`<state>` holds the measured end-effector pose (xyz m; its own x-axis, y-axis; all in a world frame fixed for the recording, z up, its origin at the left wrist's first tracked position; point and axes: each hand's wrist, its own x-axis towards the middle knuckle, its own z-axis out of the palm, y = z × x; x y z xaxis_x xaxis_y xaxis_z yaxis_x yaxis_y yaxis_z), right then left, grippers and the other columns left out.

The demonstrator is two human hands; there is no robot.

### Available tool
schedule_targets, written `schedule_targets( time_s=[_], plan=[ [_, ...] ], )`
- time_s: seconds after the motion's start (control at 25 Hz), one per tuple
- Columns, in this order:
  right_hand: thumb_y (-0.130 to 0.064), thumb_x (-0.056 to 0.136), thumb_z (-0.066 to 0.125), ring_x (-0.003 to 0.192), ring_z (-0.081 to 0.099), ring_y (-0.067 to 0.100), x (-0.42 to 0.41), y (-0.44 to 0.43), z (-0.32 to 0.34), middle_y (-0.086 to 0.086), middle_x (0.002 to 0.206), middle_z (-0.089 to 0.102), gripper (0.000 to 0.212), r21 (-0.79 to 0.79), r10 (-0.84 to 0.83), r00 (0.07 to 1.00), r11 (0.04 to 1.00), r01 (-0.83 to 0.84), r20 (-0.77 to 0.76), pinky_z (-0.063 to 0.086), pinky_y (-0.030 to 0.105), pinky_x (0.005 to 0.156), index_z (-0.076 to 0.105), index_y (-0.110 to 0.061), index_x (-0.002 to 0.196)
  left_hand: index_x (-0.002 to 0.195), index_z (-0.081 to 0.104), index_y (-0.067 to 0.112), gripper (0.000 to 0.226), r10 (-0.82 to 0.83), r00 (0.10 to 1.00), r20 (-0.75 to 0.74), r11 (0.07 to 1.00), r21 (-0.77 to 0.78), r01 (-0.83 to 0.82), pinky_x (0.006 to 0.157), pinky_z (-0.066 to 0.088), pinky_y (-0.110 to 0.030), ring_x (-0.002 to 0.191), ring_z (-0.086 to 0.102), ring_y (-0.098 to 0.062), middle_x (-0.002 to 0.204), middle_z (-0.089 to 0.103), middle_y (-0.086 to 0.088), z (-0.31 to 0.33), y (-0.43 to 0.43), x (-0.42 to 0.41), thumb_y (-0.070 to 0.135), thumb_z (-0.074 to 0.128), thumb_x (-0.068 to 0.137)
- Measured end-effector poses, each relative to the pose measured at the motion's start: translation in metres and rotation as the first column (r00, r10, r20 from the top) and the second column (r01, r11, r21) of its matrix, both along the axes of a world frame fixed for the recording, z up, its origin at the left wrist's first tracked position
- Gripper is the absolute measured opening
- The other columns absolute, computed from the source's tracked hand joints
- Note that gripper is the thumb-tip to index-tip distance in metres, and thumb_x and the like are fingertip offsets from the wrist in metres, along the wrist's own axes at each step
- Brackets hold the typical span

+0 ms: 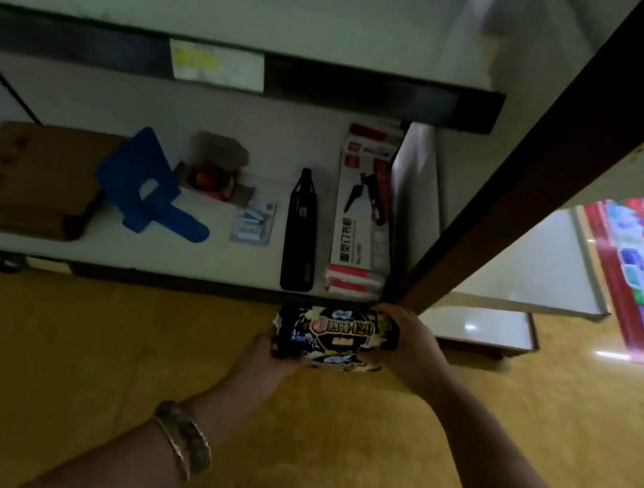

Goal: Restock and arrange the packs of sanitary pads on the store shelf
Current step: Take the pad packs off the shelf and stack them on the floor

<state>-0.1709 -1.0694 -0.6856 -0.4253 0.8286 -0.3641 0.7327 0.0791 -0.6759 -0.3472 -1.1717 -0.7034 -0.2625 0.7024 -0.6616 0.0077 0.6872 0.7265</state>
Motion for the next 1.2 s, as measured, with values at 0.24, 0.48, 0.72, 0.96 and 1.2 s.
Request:
schedule_targets(
  time_s=[0.24, 0.48, 0.72, 0.96, 1.2],
  plan=[
    [-0.010, 0.074, 0.074, 0.122, 0.045, 0.016, -0.002, 0.008, -0.151, 0.000, 0.134, 0.043, 0.064, -0.038, 0.080, 0.989, 0.996, -0.075, 0.129, 0.041, 0.021, 0.098, 0.045, -0.015, 0.131, 0.130, 0.045, 0.018, 0.047, -0.230, 0.973, -0.012, 0.973, -0.026, 0.229, 0.090, 0.037, -0.018, 0.117, 0.048, -0.015, 0.120, 0.051, 0.005, -0.131, 0.017, 0.000, 0.013, 0.062, 0.087],
    [-0.014, 0.079, 0.071, 0.122, 0.046, 0.020, -0.001, 0.020, -0.254, 0.005, 0.138, 0.038, 0.059, -0.049, 0.141, 0.964, 0.990, -0.133, 0.227, 0.047, 0.028, 0.098, 0.044, -0.013, 0.132, 0.130, 0.045, 0.019, 0.048, -0.210, 0.978, 0.010, 0.976, -0.050, 0.210, 0.093, 0.037, -0.019, 0.113, 0.049, -0.015, 0.125, 0.052, 0.000, -0.227, 0.033, 0.000, 0.017, 0.064, 0.086],
    [-0.018, 0.087, 0.062, 0.115, 0.049, 0.027, 0.007, 0.027, -0.299, 0.012, 0.139, 0.034, 0.057, -0.034, 0.261, 0.898, 0.963, -0.266, 0.356, 0.054, 0.031, 0.083, 0.034, -0.016, 0.137, 0.130, 0.047, 0.012, 0.043, -0.143, 0.990, -0.005, 0.984, -0.106, 0.142, 0.103, 0.040, -0.037, 0.116, 0.051, -0.026, 0.129, 0.053, -0.011, -0.273, 0.038, 0.015, 0.004, 0.054, 0.088],
    [-0.018, 0.080, 0.070, 0.128, 0.038, 0.028, 0.011, 0.034, -0.315, 0.013, 0.144, 0.021, 0.076, -0.098, 0.107, 0.962, 0.992, -0.085, 0.251, 0.042, 0.033, 0.104, 0.026, -0.017, 0.142, 0.134, 0.042, 0.010, 0.048, -0.099, 0.994, -0.046, 0.989, -0.116, 0.093, 0.102, 0.039, -0.034, 0.117, 0.049, -0.026, 0.129, 0.051, -0.012, -0.281, 0.050, 0.027, -0.003, 0.048, 0.088],
    [-0.014, 0.089, 0.057, 0.128, 0.037, 0.031, 0.005, 0.032, -0.322, 0.012, 0.145, 0.022, 0.047, -0.091, 0.171, 0.973, 0.983, -0.158, 0.158, 0.045, 0.043, 0.101, 0.035, -0.015, 0.131, 0.131, 0.046, 0.014, 0.044, -0.092, 0.994, -0.060, 0.986, -0.145, 0.082, 0.099, 0.042, -0.037, 0.111, 0.053, -0.026, 0.125, 0.055, -0.011, -0.293, 0.050, 0.019, 0.004, 0.049, 0.089]
  ],
)
